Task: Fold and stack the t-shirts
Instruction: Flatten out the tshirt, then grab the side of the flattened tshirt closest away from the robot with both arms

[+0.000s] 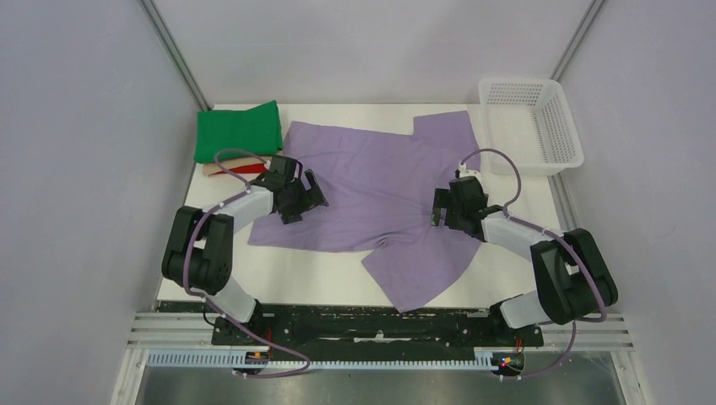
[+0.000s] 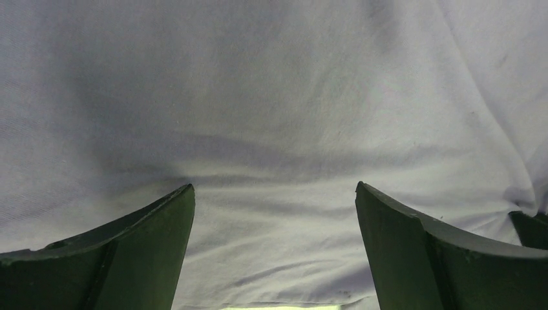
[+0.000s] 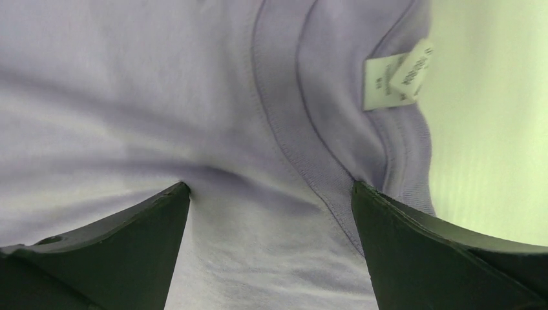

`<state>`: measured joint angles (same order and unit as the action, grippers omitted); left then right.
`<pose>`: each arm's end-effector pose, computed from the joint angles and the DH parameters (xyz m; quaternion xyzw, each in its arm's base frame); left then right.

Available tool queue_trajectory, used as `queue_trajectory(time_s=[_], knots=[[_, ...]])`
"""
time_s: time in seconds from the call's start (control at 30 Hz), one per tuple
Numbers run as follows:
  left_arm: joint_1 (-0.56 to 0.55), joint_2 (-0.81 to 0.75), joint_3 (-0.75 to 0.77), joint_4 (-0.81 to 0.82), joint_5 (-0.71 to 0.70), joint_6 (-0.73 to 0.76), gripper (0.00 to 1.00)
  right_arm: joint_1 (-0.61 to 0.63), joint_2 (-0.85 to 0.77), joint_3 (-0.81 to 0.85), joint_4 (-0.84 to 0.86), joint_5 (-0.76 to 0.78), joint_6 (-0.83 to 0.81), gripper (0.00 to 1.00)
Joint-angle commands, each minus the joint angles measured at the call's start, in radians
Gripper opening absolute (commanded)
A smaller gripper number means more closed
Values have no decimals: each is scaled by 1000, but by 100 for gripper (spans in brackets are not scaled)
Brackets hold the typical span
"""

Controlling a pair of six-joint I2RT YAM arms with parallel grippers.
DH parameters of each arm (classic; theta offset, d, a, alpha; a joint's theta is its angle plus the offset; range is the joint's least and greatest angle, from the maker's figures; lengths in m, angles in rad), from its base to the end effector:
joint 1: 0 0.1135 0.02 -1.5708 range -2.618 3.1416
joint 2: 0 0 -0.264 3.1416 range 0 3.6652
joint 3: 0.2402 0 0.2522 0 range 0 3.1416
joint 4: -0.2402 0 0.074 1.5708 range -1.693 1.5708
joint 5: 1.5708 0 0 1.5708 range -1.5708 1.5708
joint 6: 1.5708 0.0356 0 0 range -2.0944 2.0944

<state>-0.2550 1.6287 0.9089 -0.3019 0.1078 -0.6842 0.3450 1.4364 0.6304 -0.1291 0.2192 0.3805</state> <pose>0.3049 -0.0834 0.1674 -0.1904 0.9422 -0.1688 0.2179 0.2493 0.0814 0.1524 0.0509 0.9435 0.0131 0.3273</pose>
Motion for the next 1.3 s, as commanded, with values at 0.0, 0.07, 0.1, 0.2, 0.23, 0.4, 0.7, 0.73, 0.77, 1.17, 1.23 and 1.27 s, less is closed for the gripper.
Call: queue_trajectory(time_s=[0.0, 0.07, 0.1, 0.2, 0.23, 0.4, 0.7, 0.73, 0.77, 1.17, 1.23, 1.27], knots=[[-14, -35, -74, -6, 10, -50, 100, -87, 67, -34, 5, 19, -15, 98], [-25, -53, -90, -10, 13, -55, 100, -118, 85, -21, 11, 44, -21, 98], [-29, -62, -90, -19, 11, -55, 100, -136, 91, -10, 10, 58, -24, 98], [-47, -98, -76, -51, -6, -54, 100, -165, 89, 36, 11, 70, -44, 98], [-51, -118, -72, -61, -12, -54, 100, -165, 80, 52, 12, 68, -58, 98], [-62, -257, -73, -138, -95, -71, 100, -156, -18, 101, 25, -43, -129, 98], [-53, -507, -136, -382, -404, -166, 100, -129, -341, -47, 247, -31, -129, 98], [-47, -522, -148, -407, -434, -188, 100, -130, -367, -65, 262, -3, -92, 98], [-36, -532, -162, -432, -461, -206, 100, -130, -380, -80, 269, 23, -65, 98], [80, -543, -290, -447, -611, -356, 83, -132, -380, -115, 288, 0, -82, 98], [88, -524, -298, -410, -608, -362, 78, -132, -373, -115, 288, -7, -83, 98], [91, -512, -301, -393, -599, -364, 77, -132, -369, -115, 286, -10, -85, 98]])
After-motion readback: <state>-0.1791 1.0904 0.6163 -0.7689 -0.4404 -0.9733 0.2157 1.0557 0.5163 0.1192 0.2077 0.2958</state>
